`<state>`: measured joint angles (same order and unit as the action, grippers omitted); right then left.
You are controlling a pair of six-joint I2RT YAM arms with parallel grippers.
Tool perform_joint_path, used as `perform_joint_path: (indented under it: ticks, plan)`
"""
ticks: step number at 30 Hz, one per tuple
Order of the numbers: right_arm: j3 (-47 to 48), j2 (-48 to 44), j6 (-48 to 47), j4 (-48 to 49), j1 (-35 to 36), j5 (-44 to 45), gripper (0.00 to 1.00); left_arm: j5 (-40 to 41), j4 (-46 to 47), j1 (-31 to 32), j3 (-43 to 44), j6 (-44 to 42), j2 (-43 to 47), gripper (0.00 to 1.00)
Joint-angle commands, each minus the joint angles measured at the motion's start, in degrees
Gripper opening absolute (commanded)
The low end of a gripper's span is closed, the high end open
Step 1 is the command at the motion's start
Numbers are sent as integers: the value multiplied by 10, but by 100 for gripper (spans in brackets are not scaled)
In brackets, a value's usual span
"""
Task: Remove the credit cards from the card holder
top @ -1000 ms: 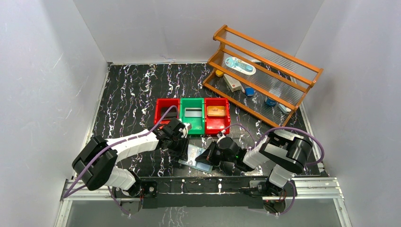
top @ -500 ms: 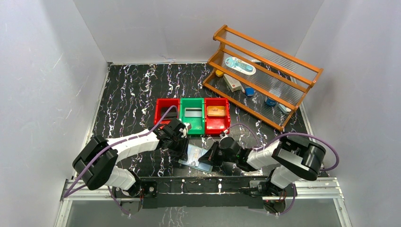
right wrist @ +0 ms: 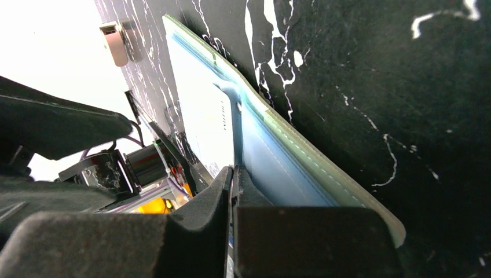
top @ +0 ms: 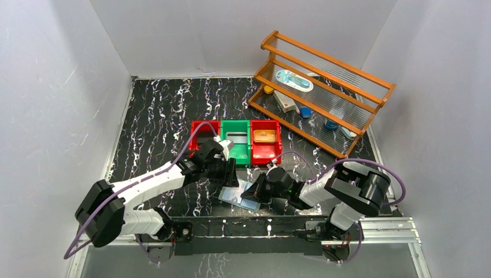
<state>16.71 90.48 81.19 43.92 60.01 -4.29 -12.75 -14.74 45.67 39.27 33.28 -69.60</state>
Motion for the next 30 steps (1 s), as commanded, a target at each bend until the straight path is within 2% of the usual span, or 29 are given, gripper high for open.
perform_joint_path:
  ticks: [1, 8, 17, 20, 22, 30]
  plan:
    - [-8, 13, -19, -39, 1, 14, 9, -53, 20, 3, -3, -4, -64, 42]
    - [-18, 8, -20, -10, 1, 13, 11, -35, 9, 3, -21, -11, -85, 40]
    - [-21, -2, -17, 9, 0, 30, 29, -33, 4, 3, -40, -12, -97, 36]
    - [-16, -2, -19, 9, 0, 37, 30, -29, 2, 3, -42, -12, -95, 35]
    - [-13, -2, -22, 6, 0, 38, 29, -25, -4, 3, -41, -14, -92, 35]
    - [-31, -29, -21, -22, 0, 50, 12, 6, -46, 3, -21, -25, -64, 35]
